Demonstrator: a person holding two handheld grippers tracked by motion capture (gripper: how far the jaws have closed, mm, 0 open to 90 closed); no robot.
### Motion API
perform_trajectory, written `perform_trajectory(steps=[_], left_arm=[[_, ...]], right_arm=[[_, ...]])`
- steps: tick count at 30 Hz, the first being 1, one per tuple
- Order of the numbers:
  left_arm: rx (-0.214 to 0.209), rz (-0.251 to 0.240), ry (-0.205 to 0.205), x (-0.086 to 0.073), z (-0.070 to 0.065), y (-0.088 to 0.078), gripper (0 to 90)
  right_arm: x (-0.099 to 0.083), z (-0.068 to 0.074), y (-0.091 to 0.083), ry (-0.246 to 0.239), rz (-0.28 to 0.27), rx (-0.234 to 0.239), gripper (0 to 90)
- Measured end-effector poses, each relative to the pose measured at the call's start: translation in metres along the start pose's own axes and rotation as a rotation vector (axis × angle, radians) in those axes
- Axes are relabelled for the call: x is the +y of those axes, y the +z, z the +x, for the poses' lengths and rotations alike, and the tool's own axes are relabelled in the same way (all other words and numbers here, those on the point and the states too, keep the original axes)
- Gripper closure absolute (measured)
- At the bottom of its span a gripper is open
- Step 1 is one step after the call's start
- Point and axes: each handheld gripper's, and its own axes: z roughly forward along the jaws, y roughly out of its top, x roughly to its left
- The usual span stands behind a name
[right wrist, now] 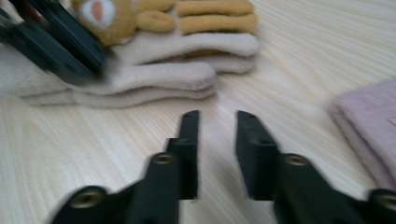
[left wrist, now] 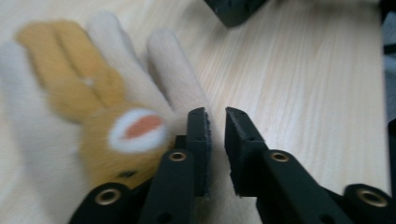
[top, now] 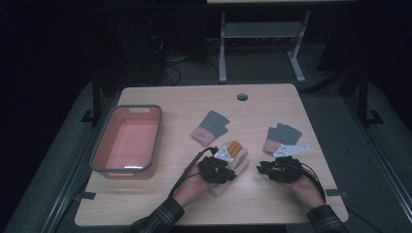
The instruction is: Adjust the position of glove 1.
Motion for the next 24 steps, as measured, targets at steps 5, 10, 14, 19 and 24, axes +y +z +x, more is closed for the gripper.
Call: perform_trajectory(steps=[5, 10, 14, 19, 24], left_arm=[[0.019, -0.059, -0.029, 0.002, 0.012, -0.028, 72.4], [0.079, -0.077, -0.068, -0.002, 0.031, -0.044, 63.4], [0.120, -0.087, -0.117, -0.007, 0.046, -0.047, 49.9], [0.130, -0.066, -0.146, -0.014, 0.055, -0.042, 37.4], [0.078, -0.054, -0.133, -0.019, 0.053, -0.039, 27.1]], right_arm=[[-0.006, -0.005, -0.003, 0.029, 0.003, -0.022, 42.7], [-0.015, -0.008, -0.002, 0.031, 0.030, -0.047, 29.4], [-0.022, -0.010, -0.003, 0.009, 0.020, -0.096, 24.6], [-0.026, -0.011, 0.000, -0.002, 0.040, -0.124, 23.0], [-0.027, -0.011, 0.002, -0.010, 0.036, -0.127, 21.3]])
